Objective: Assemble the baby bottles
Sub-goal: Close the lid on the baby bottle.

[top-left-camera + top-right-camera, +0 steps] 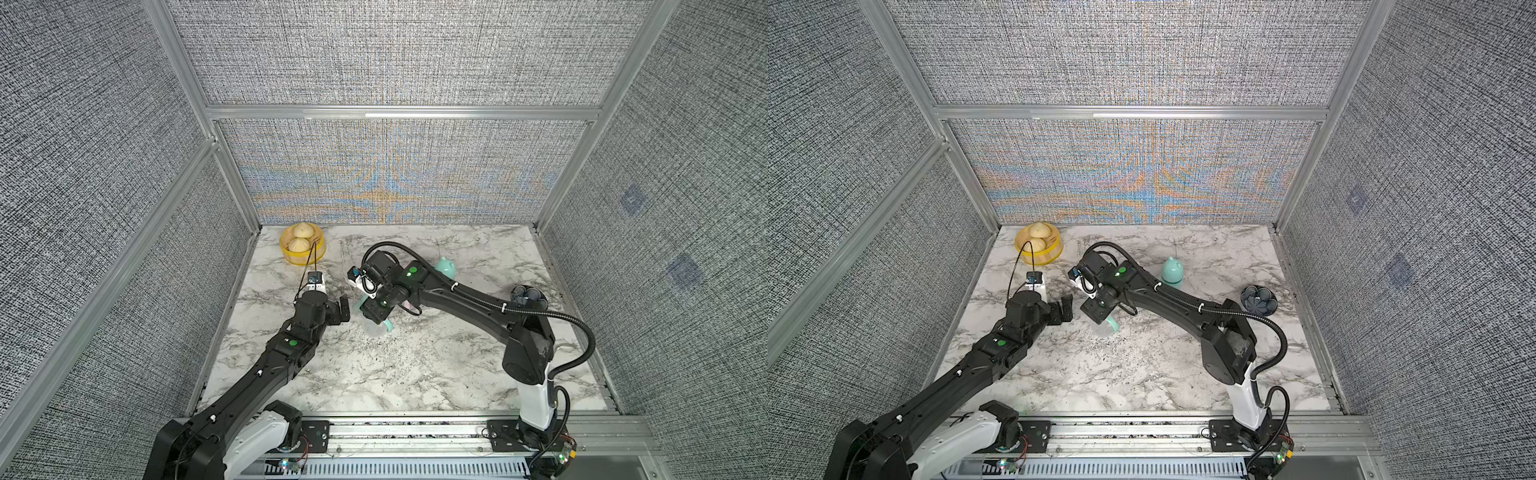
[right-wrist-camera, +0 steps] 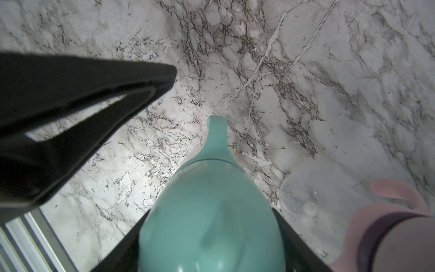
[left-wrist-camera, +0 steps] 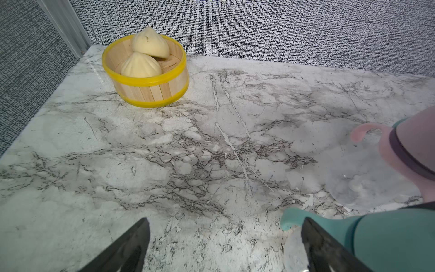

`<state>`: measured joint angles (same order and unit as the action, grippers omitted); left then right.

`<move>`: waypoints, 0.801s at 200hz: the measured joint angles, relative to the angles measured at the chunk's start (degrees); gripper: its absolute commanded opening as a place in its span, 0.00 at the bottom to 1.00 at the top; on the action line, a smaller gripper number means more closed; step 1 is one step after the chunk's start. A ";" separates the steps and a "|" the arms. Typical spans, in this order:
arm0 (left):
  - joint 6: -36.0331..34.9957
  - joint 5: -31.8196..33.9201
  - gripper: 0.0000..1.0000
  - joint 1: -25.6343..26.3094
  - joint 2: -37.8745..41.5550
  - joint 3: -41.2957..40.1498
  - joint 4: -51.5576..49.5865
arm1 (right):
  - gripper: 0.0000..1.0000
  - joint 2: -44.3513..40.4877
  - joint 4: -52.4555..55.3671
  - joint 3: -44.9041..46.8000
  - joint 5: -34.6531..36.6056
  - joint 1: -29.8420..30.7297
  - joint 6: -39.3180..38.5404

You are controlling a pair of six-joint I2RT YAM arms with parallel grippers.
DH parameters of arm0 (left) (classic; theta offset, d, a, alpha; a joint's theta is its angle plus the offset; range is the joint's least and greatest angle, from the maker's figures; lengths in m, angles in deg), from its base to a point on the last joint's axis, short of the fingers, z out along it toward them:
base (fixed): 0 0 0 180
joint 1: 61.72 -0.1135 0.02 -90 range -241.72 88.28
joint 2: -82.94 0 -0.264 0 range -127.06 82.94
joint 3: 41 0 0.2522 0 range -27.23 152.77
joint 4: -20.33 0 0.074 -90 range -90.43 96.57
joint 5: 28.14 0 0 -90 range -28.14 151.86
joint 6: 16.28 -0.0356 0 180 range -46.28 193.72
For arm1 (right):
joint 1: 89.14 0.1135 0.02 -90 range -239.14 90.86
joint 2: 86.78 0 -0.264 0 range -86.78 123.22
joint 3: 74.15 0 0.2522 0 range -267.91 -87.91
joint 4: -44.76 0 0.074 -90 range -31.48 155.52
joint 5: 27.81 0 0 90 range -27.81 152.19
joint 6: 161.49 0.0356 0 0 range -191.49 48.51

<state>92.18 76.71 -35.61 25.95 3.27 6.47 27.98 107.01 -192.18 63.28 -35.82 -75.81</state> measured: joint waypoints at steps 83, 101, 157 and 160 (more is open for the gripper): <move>-0.04 -0.04 1.00 -0.02 -0.13 0.00 -0.02 | 0.71 0.09 0.81 -0.66 0.31 0.07 0.63; -0.04 -0.07 1.00 -0.02 -0.13 0.00 -0.02 | 0.71 0.44 1.27 -1.36 0.31 0.00 0.66; -0.02 -0.44 1.00 -0.04 -0.37 0.00 0.00 | 0.72 0.55 2.67 -2.58 -0.20 -0.61 1.22; -0.02 -0.44 1.00 -0.04 -0.42 0.00 0.00 | 0.72 0.57 2.75 -2.67 -0.20 -0.61 1.20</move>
<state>92.15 76.27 -35.65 25.53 3.27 6.47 28.54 109.76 -194.85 63.08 -36.43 -74.60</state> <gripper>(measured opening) 0.999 0.716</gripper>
